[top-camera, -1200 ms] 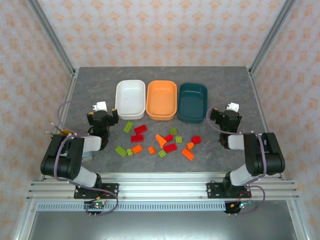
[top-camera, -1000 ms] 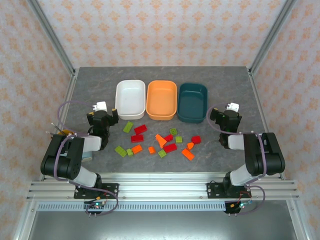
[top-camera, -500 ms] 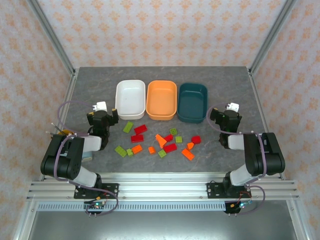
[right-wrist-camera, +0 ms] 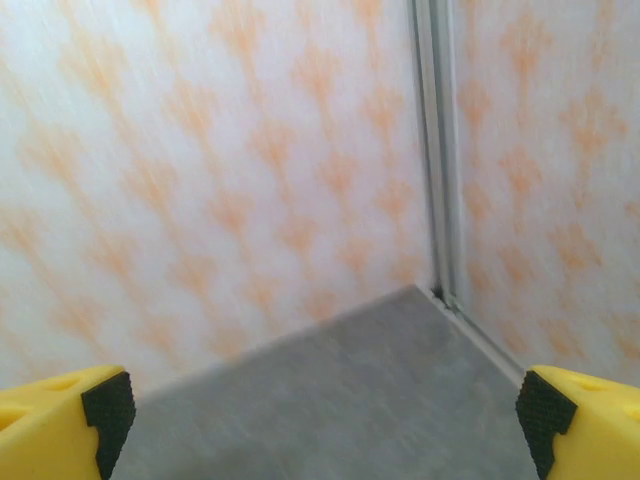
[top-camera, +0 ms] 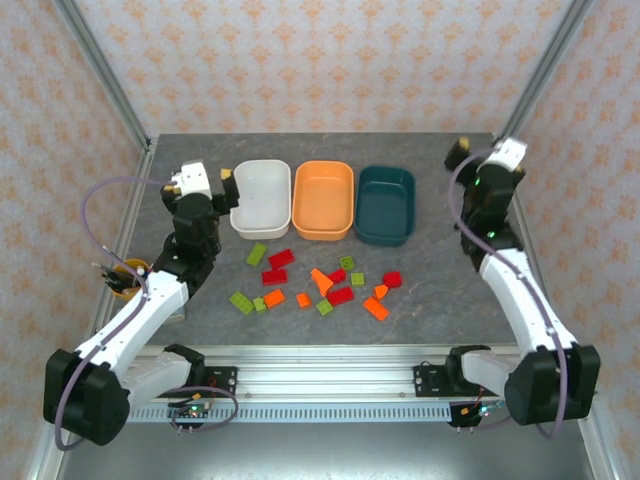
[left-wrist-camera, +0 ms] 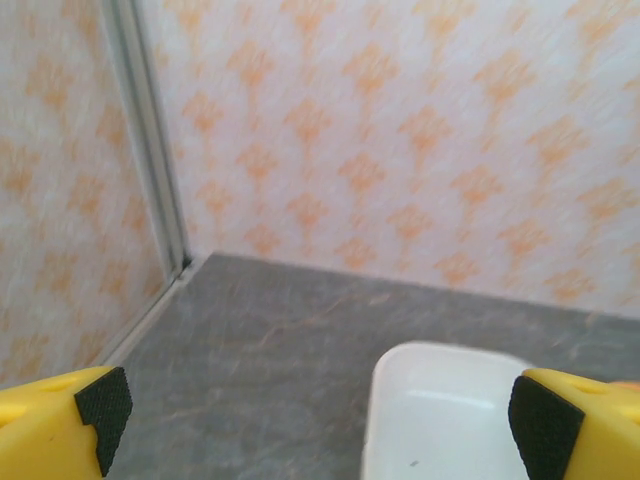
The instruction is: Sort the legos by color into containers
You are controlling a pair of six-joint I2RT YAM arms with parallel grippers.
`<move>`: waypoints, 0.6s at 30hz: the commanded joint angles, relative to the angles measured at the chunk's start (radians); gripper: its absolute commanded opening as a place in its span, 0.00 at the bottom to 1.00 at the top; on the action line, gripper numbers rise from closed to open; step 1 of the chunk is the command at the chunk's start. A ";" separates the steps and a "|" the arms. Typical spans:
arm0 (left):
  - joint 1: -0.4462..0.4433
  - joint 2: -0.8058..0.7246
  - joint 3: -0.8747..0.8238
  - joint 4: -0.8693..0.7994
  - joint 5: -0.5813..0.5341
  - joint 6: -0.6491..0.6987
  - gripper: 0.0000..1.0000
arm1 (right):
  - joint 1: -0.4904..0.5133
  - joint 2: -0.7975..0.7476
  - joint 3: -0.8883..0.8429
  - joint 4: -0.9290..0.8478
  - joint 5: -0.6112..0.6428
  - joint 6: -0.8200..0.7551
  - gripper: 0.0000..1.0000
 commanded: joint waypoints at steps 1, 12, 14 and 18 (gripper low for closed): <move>-0.038 -0.031 0.148 -0.208 -0.109 -0.119 1.00 | -0.003 0.037 0.348 -0.675 0.091 0.428 0.99; -0.080 0.135 0.494 -0.966 0.380 -0.654 1.00 | 0.169 0.024 0.214 -1.245 -0.238 0.833 0.83; -0.144 0.134 0.460 -0.980 0.428 -0.641 1.00 | 0.238 -0.008 0.119 -1.219 -0.287 0.930 0.83; -0.282 0.105 0.368 -0.971 0.481 -0.627 1.00 | 0.258 0.005 -0.044 -1.122 -0.433 1.073 0.84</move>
